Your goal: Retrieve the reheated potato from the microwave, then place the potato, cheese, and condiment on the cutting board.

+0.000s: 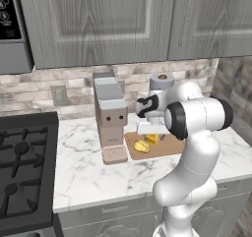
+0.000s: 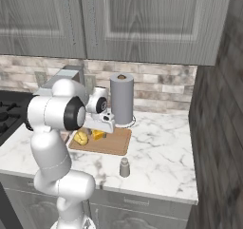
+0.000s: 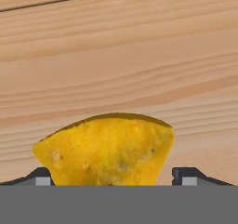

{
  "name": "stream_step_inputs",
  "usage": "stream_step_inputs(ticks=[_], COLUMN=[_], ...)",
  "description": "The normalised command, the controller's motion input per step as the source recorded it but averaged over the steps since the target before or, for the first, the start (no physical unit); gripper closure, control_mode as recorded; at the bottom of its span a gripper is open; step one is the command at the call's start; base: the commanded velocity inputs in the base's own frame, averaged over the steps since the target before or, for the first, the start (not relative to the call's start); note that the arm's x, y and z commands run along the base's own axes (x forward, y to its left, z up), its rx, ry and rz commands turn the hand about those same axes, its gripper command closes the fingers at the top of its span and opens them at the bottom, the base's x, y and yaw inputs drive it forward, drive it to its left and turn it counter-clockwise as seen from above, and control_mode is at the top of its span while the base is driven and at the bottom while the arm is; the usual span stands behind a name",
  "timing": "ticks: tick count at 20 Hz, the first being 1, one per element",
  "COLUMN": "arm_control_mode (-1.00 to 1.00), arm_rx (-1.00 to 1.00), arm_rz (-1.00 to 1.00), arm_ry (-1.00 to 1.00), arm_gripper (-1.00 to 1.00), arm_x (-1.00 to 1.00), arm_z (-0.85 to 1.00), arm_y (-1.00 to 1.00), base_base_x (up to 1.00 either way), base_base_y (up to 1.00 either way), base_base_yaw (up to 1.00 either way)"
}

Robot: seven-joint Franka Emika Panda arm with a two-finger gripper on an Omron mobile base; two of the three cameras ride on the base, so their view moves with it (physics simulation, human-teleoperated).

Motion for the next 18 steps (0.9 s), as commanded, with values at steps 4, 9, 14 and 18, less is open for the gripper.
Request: stream_step_inputs(ticks=[4, 9, 14, 18], arm_control_mode=[-1.0, -1.0, -1.0, -1.0], arm_rx=[0.0, 0.0, 0.0, 0.0], arm_rz=[-0.08, -0.03, -0.01, 0.0], arm_ry=[0.07, 0.02, 0.0, 0.0], arm_gripper=[-1.0, -1.0, -1.0, -1.0], arm_x=[0.0, -0.13, -0.17, -0.16], arm_z=[0.0, 0.02, 0.08, 0.16], arm_y=[0.0, 0.0, 0.0, 0.0], base_base_x=[0.0, 0.0, 0.0, 0.0], base_base_y=[0.0, 0.0, 0.0, 0.0], base_base_yaw=[0.0, 0.0, 0.0, 0.0])
